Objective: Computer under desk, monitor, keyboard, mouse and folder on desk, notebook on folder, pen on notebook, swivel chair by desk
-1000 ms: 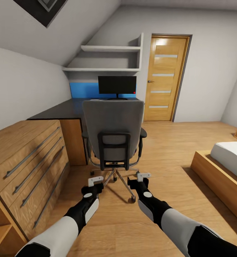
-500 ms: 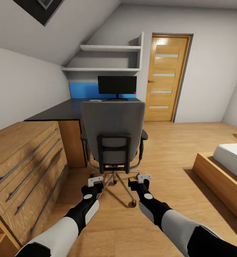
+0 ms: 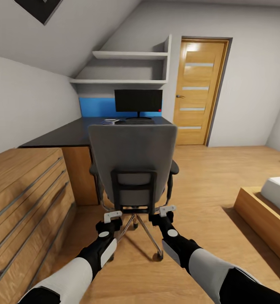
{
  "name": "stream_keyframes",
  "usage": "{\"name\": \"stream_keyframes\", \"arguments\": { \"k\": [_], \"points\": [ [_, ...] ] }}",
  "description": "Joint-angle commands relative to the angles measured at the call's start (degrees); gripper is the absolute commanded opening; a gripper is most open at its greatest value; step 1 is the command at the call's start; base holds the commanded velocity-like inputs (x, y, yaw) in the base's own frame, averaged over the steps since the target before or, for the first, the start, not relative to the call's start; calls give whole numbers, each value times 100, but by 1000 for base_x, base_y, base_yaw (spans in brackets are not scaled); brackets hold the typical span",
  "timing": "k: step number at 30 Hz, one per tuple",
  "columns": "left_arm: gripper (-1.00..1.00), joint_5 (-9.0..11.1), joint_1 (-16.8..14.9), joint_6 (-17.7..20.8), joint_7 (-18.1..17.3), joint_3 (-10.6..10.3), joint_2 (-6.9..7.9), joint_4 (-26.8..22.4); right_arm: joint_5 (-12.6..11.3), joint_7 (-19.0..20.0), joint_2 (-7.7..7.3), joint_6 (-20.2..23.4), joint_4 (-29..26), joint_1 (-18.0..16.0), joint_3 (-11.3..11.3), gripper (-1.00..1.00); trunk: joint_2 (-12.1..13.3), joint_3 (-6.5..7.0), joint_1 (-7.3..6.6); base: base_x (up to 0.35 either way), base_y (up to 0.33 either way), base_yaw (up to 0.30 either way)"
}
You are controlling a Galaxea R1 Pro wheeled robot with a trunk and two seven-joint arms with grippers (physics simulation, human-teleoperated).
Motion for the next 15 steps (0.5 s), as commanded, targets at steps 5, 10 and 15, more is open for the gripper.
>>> {"name": "stream_keyframes", "arguments": {
  "k": [5,10,15],
  "points": [
    [100,60,-6,-35,35,-39,0,11,-59,-40,-3,-278,8,-5,46,100,-2,-6,2,321,0,0],
    [100,60,-6,-35,35,-39,0,9,-62,-43,5,-370,11,-5,46,100,-2,-6,2,321,0,0],
    [100,59,-6,-35,37,-39,0,9,-62,-51,6,-382,11,-5,46,100,-2,-6,2,321,-1,0]
  ]
}}
